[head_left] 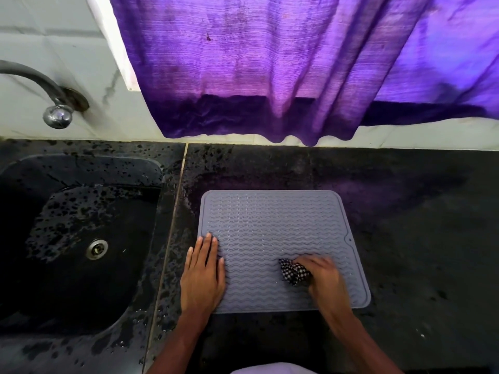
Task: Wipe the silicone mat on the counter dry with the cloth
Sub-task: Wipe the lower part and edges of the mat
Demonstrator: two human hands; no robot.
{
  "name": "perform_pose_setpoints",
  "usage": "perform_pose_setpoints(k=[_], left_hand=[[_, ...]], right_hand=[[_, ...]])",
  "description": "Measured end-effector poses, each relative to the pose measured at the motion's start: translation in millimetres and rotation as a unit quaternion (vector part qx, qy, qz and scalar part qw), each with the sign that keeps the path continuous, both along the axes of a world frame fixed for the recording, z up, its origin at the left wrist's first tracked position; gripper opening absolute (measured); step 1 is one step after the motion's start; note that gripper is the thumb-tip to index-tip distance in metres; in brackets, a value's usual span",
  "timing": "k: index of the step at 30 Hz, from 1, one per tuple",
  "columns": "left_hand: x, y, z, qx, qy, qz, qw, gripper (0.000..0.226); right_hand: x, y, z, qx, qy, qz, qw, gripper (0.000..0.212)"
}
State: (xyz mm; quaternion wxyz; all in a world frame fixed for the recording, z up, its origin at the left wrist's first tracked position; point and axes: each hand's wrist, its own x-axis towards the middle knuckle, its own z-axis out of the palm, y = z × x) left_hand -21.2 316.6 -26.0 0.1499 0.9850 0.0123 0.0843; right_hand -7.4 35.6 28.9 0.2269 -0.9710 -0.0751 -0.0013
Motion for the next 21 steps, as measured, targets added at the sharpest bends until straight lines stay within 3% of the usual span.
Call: perform_pose_setpoints(k=[13,21], left_hand=[[0.0,-2.2,1.2,0.002,-0.015,-0.002,1.000,0.055],[0.0,-2.6,0.7,0.003,-0.016,0.000,1.000,0.055]], right_hand=[[12.9,-41.7,-0.5,-0.015,0.010,-0.007,1.000,0.071],[13.8,-64.2,12.2,0.025,0.004,-0.045,0.999,0.073]])
